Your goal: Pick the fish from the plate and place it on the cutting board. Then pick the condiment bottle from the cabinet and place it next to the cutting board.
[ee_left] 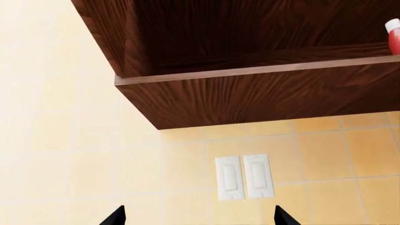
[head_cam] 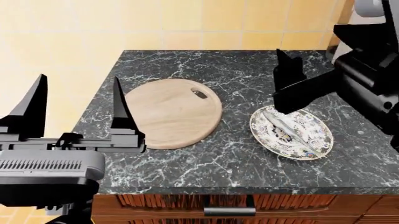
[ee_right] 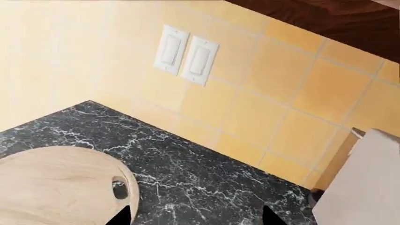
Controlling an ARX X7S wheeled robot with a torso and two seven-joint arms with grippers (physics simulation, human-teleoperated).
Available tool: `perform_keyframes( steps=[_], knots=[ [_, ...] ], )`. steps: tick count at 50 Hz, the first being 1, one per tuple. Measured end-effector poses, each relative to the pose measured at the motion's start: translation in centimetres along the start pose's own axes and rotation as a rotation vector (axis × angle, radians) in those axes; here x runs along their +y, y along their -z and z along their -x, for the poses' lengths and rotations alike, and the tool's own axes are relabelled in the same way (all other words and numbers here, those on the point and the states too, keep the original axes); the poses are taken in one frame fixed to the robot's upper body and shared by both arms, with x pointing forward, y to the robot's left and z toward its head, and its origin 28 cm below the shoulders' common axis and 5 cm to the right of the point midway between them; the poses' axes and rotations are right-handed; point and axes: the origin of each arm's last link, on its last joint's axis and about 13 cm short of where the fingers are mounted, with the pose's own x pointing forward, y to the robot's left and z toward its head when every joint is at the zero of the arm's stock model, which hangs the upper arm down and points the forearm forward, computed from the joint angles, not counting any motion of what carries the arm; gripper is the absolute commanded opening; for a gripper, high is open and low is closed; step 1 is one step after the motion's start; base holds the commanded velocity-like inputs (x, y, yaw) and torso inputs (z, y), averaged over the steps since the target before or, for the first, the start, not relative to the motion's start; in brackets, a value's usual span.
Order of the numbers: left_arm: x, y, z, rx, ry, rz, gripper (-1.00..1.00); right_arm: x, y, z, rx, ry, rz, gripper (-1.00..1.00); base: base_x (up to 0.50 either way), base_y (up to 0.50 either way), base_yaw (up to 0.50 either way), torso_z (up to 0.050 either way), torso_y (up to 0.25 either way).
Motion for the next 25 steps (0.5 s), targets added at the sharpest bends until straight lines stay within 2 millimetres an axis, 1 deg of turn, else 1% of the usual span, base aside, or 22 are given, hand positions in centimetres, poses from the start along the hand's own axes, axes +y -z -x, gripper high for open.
perform_keyframes(
  steps=[5,11,18,25],
  knots=[
    [0.0,0.1,0.0,0.001,0.0,-0.002,1.0,-1.8,-1.2,0.9,0.162,-0.039,0.038,1.0,0.0,0.0,0.0,0.0,0.0],
    [0.0,0.1,-0.1,0.003,-0.002,-0.003,1.0,-3.4,-1.7,2.0,0.326,-0.06,0.056,1.0,0.0,0.0,0.0,0.0,0.0],
    [0.1,0.1,-0.1,0.004,-0.003,-0.004,1.0,-4.7,-1.1,2.7,0.455,-0.071,0.032,1.0,0.0,0.0,0.0,0.0,0.0],
    [0.1,0.1,-0.1,0.003,-0.006,-0.004,1.0,-5.0,0.2,2.3,0.535,-0.097,0.0,1.0,0.0,0.0,0.0,0.0,0.0]
  ],
)
